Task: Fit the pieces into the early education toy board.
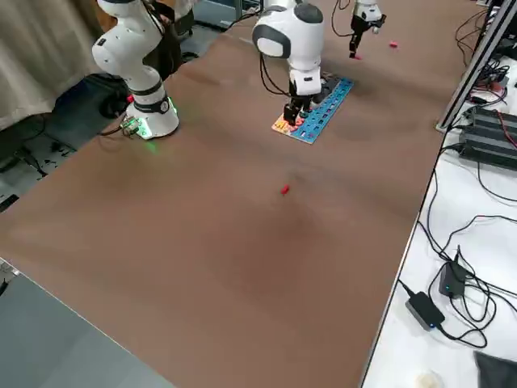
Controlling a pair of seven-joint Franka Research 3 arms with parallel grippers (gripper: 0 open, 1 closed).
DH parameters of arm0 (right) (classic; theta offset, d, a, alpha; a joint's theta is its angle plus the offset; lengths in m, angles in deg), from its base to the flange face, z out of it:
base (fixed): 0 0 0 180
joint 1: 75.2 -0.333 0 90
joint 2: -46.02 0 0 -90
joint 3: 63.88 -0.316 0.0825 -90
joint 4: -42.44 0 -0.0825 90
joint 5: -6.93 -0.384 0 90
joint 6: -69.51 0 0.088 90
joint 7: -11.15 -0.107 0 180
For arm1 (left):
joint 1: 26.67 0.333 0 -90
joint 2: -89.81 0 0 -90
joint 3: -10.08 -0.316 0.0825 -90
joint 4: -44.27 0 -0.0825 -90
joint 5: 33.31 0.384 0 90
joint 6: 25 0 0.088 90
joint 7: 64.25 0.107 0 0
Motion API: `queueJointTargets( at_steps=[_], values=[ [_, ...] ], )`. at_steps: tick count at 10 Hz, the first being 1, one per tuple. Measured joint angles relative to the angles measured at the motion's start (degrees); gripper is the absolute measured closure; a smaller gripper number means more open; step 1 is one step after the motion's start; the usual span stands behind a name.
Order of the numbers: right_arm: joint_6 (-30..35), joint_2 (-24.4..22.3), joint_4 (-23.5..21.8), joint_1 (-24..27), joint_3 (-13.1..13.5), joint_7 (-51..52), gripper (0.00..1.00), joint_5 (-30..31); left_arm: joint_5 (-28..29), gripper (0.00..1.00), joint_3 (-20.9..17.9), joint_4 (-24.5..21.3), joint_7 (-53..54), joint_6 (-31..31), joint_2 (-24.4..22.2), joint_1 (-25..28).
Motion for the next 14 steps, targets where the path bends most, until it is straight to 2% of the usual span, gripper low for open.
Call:
queueJointTargets(
  at_steps=[3,5,7,10,12,14],
  values=[
    [-0.2,-0.9,1.4,2.5,7.6,11.2,0.09,0.1,0.1,0.87,0.0,-0.1,-2.9,0.0,-0.1,-4.7],
    [-0.2,-0.3,1.4,3.6,9.3,13.6,0.13,1.0,0.6,0.87,-0.1,-0.1,-3.1,0.0,0.0,-6.4],
    [-4.3,3.3,1.1,3.6,9.4,13.6,0.17,2.5,3.7,0.87,-0.1,-0.2,-3.9,0.0,0.2,-7.1],
    [-11.4,10.9,1.1,3.7,9.5,13.6,0.22,2.6,4.8,0.87,-0.2,0.5,-4.1,0.0,1.1,-8.6],
    [-13.9,13.4,1.6,3.8,9.5,15.5,0.23,2.6,4.9,0.87,-0.2,0.8,-4.1,0.1,1.9,-10.4],
    [-14.0,14.8,2.8,4.2,9.5,17.8,0.26,2.6,5.0,0.87,-0.2,3.6,-4.1,0.0,4.1,-11.1]
  ],
)
